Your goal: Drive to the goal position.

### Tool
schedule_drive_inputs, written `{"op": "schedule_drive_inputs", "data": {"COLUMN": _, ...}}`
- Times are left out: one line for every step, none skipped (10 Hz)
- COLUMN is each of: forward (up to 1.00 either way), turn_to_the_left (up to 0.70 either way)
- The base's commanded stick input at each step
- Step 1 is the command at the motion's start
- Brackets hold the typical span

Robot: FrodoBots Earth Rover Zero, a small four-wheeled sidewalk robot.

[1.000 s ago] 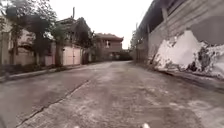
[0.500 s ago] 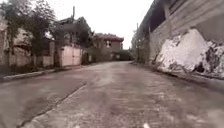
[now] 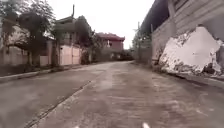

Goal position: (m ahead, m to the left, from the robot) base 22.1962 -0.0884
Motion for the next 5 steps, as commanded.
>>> {"op": "schedule_drive_inputs", "data": {"forward": 0.70, "turn_to_the_left": 0.00}}
{"op": "schedule_drive_inputs", "data": {"forward": 0.70, "turn_to_the_left": 0.00}}
{"op": "schedule_drive_inputs", "data": {"forward": 0.70, "turn_to_the_left": 0.00}}
{"op": "schedule_drive_inputs", "data": {"forward": 0.70, "turn_to_the_left": 0.00}}
{"op": "schedule_drive_inputs", "data": {"forward": 0.70, "turn_to_the_left": 0.00}}
